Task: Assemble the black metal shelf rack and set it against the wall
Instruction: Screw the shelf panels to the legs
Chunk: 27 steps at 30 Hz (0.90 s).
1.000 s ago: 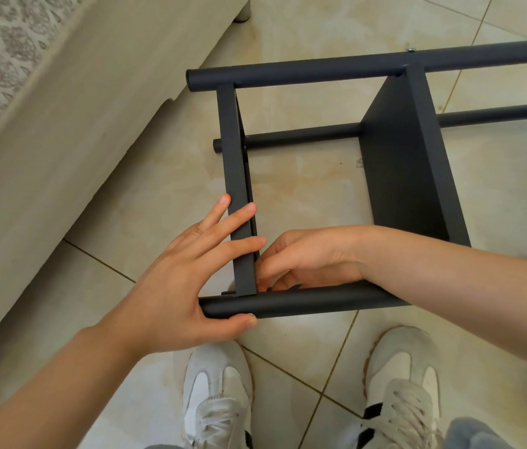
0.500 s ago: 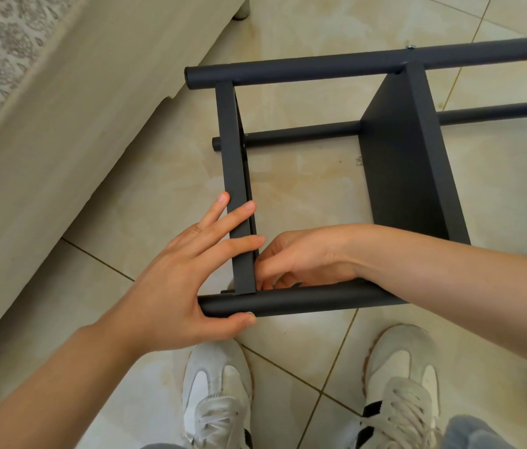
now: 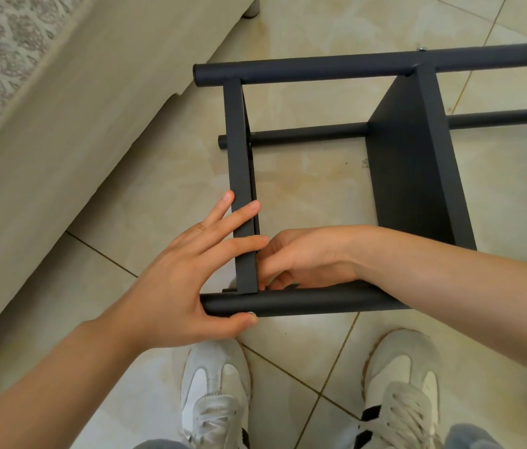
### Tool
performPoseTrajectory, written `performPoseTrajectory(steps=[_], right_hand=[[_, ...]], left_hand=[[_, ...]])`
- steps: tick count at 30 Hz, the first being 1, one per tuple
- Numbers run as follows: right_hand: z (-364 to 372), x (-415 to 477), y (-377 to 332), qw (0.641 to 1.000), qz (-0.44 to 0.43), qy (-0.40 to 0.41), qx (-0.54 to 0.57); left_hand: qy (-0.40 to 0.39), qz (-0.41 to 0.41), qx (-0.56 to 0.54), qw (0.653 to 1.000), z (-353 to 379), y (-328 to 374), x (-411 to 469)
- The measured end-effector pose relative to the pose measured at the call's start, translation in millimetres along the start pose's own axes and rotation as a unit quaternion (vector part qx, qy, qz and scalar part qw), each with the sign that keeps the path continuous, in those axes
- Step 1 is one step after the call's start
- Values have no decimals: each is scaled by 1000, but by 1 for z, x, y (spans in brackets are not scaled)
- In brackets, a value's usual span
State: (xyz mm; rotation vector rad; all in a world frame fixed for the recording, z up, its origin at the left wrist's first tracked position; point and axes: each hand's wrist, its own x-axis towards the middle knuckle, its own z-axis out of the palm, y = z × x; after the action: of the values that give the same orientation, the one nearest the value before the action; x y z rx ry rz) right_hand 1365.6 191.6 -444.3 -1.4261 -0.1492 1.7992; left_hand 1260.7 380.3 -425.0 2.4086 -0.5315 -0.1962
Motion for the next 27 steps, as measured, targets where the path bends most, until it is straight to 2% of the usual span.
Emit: performPoseTrajectory(steps=[10,15,21,27], right_hand=[[-1,1,0,1000,19,-5,-23],[-6,-4,-1,999,10,-29,16],[-4,-4,-1,999,30,-9,-34],[-5,-7,-1,999,30,-19,18]], left_hand=[[2,-4,-3,1000,2,1,0],[3,-4,-6,1000,1,0,0],[2,-6,-9,1000,1,1,0],[-1,-4,-10,1000,1,1,0]])
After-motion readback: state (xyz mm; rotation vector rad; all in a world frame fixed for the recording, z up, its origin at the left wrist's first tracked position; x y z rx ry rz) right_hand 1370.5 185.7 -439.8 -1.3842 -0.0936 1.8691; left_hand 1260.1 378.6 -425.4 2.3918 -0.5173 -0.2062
